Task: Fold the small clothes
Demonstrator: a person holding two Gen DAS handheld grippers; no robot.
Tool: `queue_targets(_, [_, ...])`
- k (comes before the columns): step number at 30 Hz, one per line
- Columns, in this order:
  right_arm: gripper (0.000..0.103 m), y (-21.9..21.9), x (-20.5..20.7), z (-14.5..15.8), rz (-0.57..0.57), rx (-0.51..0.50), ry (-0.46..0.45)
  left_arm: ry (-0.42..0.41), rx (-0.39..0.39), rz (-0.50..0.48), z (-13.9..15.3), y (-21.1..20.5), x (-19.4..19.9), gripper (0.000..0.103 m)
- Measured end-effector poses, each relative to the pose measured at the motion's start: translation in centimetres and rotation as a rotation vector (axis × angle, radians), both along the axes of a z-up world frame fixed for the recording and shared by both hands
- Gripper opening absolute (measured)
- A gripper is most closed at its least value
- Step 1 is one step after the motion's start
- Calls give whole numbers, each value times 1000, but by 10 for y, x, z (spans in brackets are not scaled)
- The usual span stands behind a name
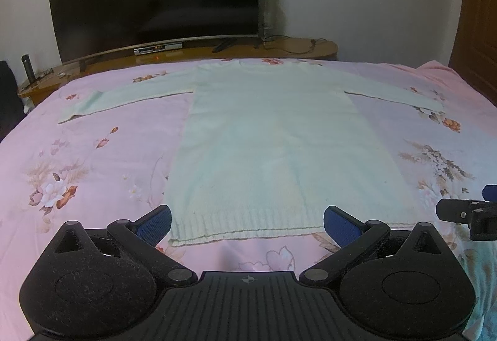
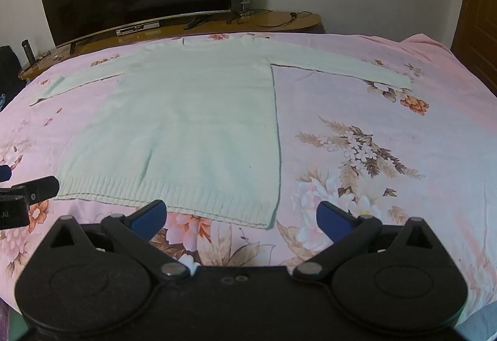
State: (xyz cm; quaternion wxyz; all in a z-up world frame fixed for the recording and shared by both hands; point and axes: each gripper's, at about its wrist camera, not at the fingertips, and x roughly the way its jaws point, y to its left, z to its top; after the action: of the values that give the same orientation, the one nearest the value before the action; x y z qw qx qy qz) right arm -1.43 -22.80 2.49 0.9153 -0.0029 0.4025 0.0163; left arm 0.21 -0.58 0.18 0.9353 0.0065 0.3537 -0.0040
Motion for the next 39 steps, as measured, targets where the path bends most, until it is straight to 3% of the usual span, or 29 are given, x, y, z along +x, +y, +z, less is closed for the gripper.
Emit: queue_targets(39, [103, 1, 2, 1, 3, 2, -7, 1, 1, 7, 4, 2, 0, 103])
